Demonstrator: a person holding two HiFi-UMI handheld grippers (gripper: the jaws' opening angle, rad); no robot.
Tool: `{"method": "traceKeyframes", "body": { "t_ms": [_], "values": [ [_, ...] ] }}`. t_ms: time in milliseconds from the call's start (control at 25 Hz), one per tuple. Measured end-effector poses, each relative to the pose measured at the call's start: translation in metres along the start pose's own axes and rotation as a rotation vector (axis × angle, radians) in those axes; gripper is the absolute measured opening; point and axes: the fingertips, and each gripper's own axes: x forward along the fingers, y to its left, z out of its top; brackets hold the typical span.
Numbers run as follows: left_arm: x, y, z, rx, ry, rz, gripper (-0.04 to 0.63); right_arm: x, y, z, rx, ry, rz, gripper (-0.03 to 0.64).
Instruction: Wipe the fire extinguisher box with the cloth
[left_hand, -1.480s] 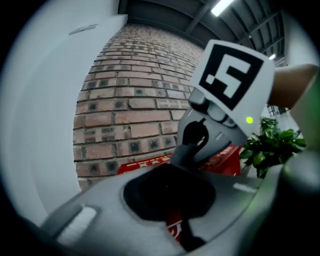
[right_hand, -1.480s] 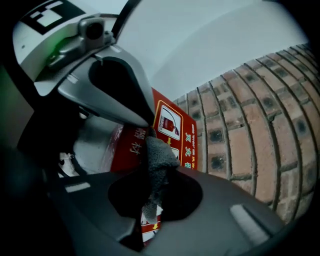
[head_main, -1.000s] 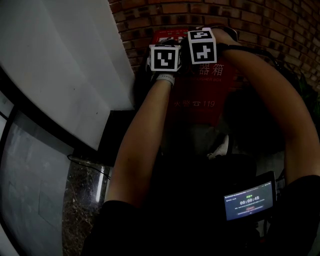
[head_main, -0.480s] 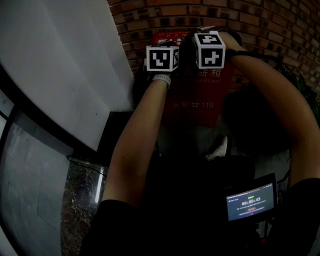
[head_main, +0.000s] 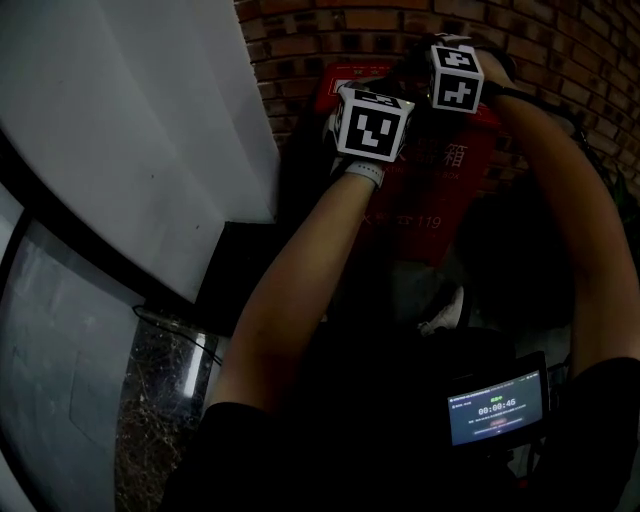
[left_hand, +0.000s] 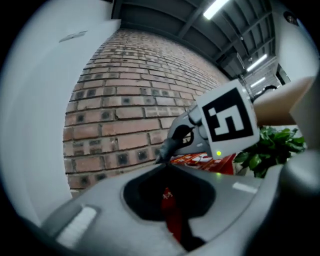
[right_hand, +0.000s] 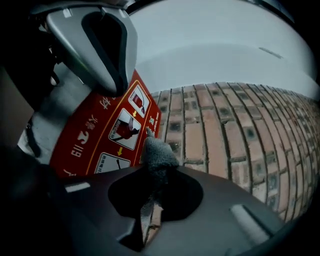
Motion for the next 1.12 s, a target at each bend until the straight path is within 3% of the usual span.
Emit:
{"method": "traceKeyframes", "body": {
  "t_ms": [160, 560, 720, 1000, 1120],
  "values": [
    [0.007, 0.001, -0.003, 0.043, -0.012, -0.006, 0.002, 0.032, 0.008, -0.006, -0.024, 0.008, 0.055, 0.023],
    [0.004, 0.004, 0.001, -0.003, -0.047, -0.027, 0.002, 0.081, 0.012, -0.013, -0.049, 0.058, 0.094, 0.021],
    [0.003, 0.007, 0.0, -0.037, -0.047, -0.025, 0.002, 0.077, 0.013, -0.011, -0.04, 0.046, 0.091, 0.021],
    [0.004, 0.005, -0.006, -0.011, -0.023, -0.014, 0.002, 0.049, 0.03, -0.002, -0.04, 0.021, 0.127, 0.021],
    [0.004, 0.003, -0.008, -0.04, -0.01, -0.018, 0.002, 0.033, 0.034, 0.003, -0.046, 0.004, 0.122, 0.021]
  ]
}}
